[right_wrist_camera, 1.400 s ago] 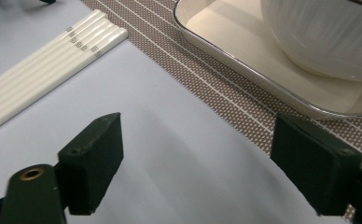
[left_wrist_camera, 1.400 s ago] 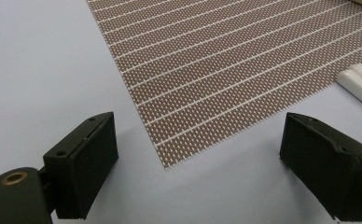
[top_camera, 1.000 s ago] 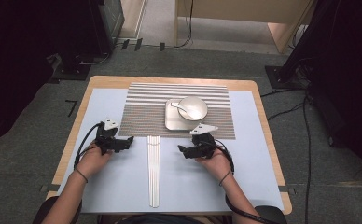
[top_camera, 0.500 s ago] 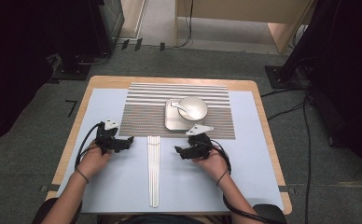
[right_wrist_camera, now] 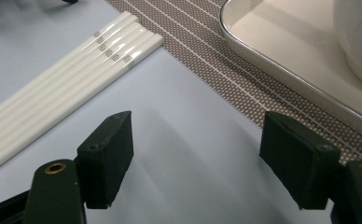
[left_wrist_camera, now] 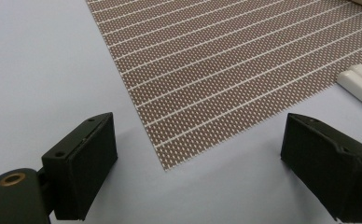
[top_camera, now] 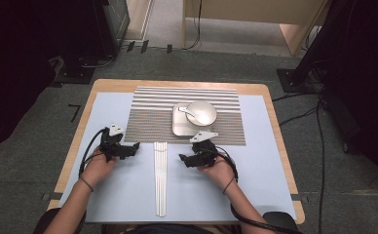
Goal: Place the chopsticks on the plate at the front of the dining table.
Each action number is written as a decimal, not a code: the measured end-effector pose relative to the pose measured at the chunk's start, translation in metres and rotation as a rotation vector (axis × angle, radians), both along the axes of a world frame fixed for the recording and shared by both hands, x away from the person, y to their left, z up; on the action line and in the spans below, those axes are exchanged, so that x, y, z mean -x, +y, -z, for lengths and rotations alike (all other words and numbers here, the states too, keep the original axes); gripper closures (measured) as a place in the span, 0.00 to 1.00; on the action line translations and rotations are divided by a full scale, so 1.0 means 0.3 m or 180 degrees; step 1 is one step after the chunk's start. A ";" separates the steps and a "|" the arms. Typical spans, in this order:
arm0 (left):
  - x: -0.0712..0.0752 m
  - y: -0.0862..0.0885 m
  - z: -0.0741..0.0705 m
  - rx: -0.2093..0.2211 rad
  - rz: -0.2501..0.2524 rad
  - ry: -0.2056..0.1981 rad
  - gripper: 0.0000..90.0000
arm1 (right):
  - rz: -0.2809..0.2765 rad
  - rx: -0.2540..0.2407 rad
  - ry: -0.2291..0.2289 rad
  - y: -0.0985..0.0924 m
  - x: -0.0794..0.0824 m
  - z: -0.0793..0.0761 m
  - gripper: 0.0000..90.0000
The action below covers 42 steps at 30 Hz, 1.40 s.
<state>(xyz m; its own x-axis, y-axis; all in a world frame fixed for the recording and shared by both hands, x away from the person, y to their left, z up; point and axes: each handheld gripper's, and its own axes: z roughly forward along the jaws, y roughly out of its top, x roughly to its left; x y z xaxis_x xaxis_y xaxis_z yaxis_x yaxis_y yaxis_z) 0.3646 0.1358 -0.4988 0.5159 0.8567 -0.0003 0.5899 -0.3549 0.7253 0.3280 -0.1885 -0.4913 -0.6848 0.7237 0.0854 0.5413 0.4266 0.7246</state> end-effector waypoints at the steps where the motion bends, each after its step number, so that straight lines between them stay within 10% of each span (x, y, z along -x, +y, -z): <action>1: 0.000 0.000 0.000 0.0000 0.0000 -0.0001 0.11 | -0.0015 0.0003 0.0006 0.007 0.001 0.000 0.29; 42: 0.002 -0.001 0.000 -0.0020 -0.0001 -0.0026 0.11 | -0.0162 -0.0056 0.0016 0.118 0.015 0.017 0.31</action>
<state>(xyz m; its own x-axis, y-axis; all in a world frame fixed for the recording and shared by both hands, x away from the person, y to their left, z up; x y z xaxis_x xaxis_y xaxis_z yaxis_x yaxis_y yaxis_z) 0.3639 0.1356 -0.4989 0.5156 0.8568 0.0093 0.5841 -0.3594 0.7278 0.3234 -0.1532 -0.4964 -0.7201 0.6864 0.1015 0.5230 0.4407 0.7295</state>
